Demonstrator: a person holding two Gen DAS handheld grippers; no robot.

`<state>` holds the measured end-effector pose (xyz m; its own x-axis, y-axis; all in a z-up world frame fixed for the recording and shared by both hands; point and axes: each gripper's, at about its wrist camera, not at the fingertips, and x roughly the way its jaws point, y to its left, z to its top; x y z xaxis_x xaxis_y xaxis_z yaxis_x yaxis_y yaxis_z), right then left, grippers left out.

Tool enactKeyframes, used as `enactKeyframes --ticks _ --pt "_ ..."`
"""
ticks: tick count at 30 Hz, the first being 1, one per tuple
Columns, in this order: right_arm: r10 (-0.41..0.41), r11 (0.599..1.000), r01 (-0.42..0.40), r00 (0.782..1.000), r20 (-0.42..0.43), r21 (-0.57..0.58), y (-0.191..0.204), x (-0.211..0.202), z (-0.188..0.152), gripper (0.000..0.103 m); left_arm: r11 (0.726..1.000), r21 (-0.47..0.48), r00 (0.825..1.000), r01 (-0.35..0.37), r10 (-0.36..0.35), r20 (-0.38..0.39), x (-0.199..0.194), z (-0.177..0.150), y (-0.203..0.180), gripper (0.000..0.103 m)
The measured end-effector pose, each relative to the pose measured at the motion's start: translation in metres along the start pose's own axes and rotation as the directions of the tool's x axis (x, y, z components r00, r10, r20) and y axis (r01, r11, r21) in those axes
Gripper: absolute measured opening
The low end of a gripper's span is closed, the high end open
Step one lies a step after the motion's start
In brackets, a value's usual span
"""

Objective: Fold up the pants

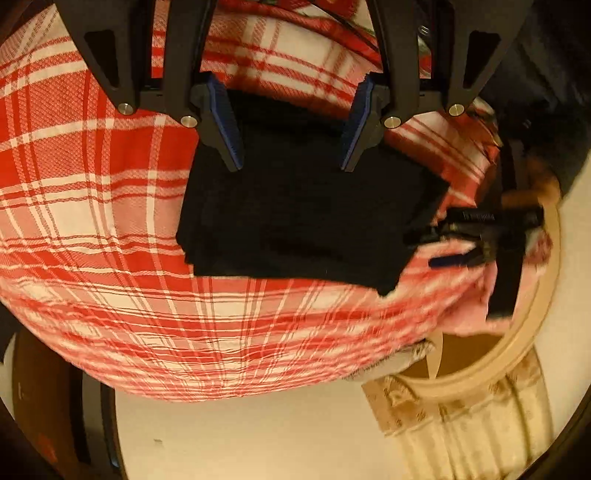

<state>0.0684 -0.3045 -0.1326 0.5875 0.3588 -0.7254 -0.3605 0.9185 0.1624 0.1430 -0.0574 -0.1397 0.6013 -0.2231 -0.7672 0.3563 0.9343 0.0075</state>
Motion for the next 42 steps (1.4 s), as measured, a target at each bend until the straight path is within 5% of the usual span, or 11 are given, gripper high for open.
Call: enactKeyframes --ticks 19,31,42 --pt "-0.042 0.999 0.041 0.999 0.032 0.022 -0.010 -0.014 0.000 0.056 0.999 -0.030 1.000 0.022 -0.023 -0.021 0.007 -0.010 0.004 0.103" --pt "0.042 0.949 -0.050 0.999 0.033 0.311 -0.075 0.009 0.014 0.056 0.999 -0.042 0.999 0.032 -0.032 -0.011 0.021 -0.005 0.014 0.103" --pt "0.074 0.925 -0.080 0.997 0.032 0.371 -0.087 0.033 0.015 0.056 0.990 -0.115 0.996 0.076 -0.082 -0.042 0.036 -0.006 0.018 0.103"
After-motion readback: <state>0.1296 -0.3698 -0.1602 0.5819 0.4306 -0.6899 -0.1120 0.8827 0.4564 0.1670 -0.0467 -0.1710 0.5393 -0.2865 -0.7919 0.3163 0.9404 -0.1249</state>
